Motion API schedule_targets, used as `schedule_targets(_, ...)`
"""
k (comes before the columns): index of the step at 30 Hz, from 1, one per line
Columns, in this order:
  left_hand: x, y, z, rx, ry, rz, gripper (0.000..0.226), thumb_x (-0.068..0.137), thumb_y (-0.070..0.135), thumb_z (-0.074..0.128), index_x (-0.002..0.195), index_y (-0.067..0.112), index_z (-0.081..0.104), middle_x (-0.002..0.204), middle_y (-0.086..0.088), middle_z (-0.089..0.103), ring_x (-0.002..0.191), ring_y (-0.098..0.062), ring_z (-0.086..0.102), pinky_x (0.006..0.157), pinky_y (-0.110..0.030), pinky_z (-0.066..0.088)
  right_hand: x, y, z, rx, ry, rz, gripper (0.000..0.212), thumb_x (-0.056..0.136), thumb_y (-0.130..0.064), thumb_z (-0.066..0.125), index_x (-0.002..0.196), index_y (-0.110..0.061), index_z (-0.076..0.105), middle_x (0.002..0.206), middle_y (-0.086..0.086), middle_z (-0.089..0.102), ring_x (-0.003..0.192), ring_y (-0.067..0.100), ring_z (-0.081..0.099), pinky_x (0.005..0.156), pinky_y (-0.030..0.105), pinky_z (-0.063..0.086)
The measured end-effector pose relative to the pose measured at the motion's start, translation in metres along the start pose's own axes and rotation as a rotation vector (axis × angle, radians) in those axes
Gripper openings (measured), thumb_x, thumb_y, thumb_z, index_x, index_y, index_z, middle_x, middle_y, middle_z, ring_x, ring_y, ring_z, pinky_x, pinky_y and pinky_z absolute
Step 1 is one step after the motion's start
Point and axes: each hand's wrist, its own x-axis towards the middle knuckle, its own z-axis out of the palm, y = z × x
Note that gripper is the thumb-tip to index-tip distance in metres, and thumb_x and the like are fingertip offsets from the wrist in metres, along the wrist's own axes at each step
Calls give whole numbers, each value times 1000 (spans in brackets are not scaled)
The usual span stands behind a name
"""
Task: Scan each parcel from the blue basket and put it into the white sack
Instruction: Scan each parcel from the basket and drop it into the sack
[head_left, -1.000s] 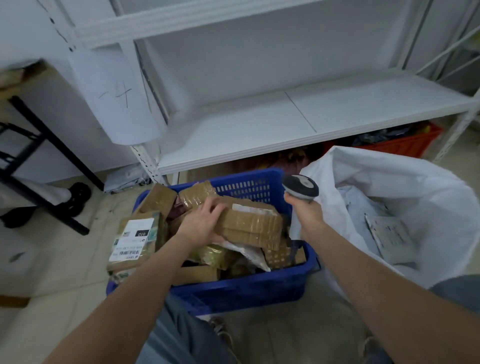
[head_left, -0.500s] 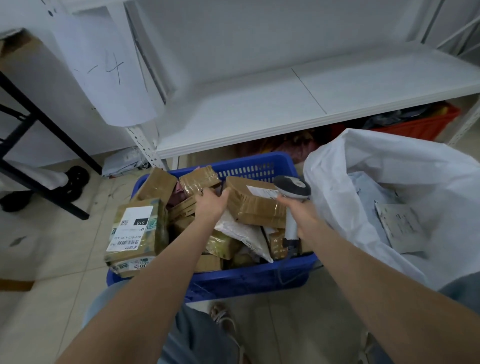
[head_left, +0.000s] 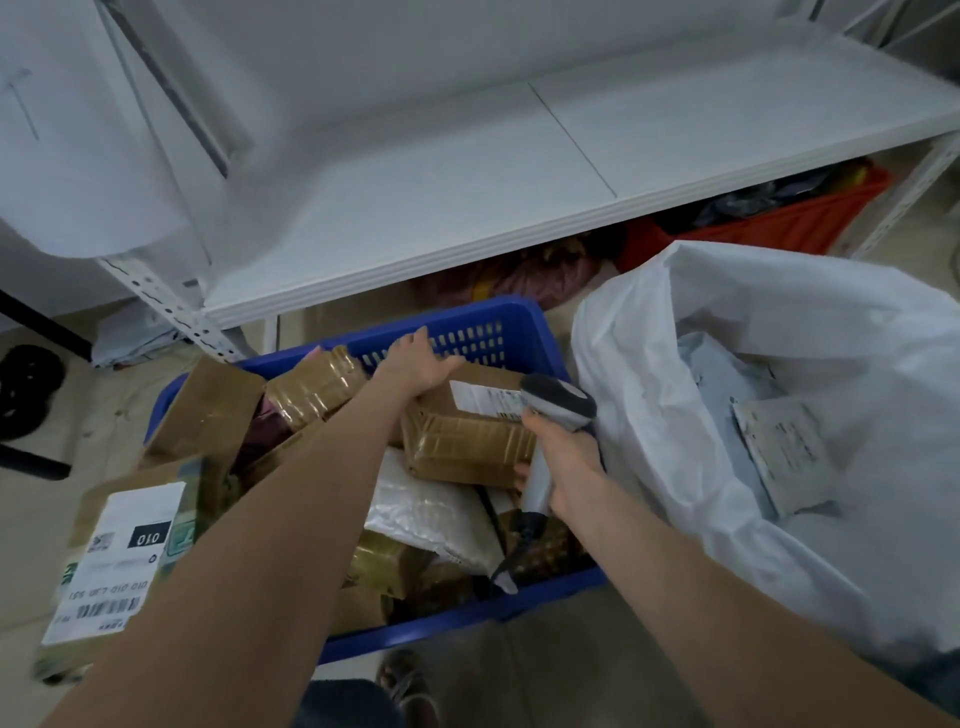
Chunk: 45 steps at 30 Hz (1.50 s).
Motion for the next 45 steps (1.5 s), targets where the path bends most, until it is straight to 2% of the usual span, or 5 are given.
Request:
schedule_targets(9,-30,-12,-27,148,-99,-88,56,91,55,51,122,9,60,128,-10,58,116,-28,55,93,-33,41,-6,1,-2,50,-21,-8,50,76,-34,80,116,-13,58,105,9,64,95,29,61,90,52,53)
schedule_targets(19,-136,-72,-61,-968,-148,-246,118,42,61,89,144,35,35,126,-6,62,104,-28,66,86,-46,54,-48,-3,-9,17,-241,-319,113,22,-57,93,125,-23,61,121,-1,68,116,26,60,104,52,43)
schedule_targets(28,-225,-57,-47,-1204,-19,-138,42,80,22,72,118,13,56,106,-11,63,100,-28,58,98,-46,45,-159,-7,-34,-174,-201,-540,67,73,-32,80,133,-15,55,127,1,61,118,24,56,101,47,47)
schedule_targets(37,-224,-39,-18,-1266,86,-29,75,82,3,69,145,19,32,112,-5,60,101,-25,57,87,-47,50,-203,17,-43,-267,-146,-571,16,83,-18,72,92,-5,68,59,2,68,50,12,63,56,25,53)
schedule_targets(45,-212,-37,-1,-1259,65,-18,77,79,3,70,146,20,34,127,-11,56,111,-26,56,71,-40,52,-205,37,-50,-300,-72,-587,12,80,-21,71,74,-11,69,54,0,67,51,13,63,71,38,57)
